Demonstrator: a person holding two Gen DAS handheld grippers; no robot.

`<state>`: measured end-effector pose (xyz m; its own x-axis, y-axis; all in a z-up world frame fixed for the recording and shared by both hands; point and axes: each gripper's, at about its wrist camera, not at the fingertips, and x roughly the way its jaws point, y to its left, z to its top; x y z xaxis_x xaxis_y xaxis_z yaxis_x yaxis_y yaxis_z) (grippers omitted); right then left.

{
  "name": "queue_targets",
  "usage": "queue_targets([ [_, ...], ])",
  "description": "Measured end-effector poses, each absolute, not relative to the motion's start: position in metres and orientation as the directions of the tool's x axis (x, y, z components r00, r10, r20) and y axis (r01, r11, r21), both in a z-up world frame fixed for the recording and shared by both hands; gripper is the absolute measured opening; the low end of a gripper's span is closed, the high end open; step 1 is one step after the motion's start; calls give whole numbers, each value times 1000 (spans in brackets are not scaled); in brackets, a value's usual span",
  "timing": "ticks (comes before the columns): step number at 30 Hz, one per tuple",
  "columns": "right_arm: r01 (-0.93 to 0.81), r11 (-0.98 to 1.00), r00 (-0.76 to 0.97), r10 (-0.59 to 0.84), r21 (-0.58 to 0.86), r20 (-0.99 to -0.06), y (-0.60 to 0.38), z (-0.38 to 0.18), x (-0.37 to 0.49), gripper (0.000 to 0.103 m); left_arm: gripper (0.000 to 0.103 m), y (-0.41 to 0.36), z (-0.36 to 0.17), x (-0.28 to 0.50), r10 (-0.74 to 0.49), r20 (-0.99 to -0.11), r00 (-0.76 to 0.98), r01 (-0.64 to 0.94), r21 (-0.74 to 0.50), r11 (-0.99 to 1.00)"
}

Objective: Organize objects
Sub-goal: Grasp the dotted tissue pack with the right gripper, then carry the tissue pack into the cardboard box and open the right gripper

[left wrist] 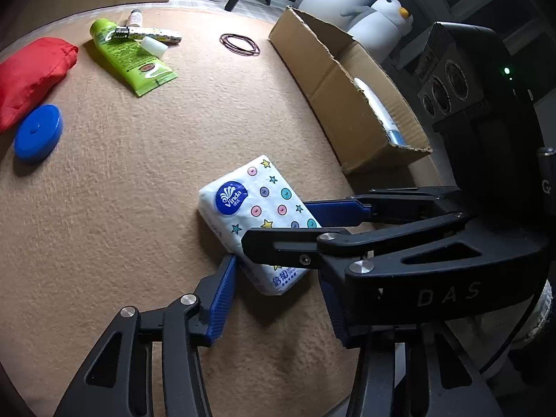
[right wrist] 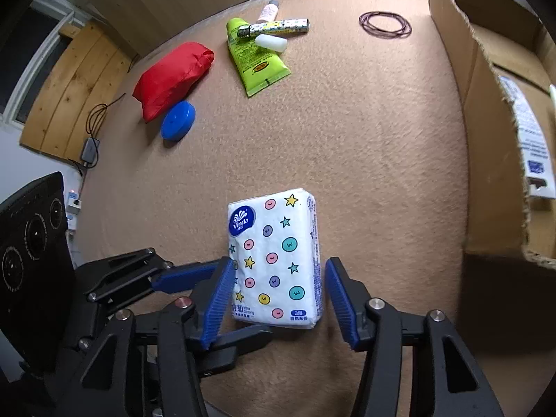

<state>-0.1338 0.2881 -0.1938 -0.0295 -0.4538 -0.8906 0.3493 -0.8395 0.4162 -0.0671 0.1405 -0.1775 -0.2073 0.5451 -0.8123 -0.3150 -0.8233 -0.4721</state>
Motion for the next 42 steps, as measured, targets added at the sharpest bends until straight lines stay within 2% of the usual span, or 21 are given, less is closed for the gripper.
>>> queue_targets([
  [10,329,-841,-49,-470,430,-881,295,-191,-134,45,47,147,-169,-72,541,-813,-216,-314,-466,-827],
  [21,324,-835,-144,-508,445,-849,314,-150,-139,44,46,166,-114,-83,558,-778,-290,-385,-439,-812],
  [29,300,-846,-237,-514,441,-825,346,-117,-156,44,46,204,-86,-109,579,-756,-304,-458,-418,-785],
  [42,213,-893,-343,-448,396,-826,411,-99,-200,45,45,277,-78,-167,591,-744,-313,-507,-395,-766],
])
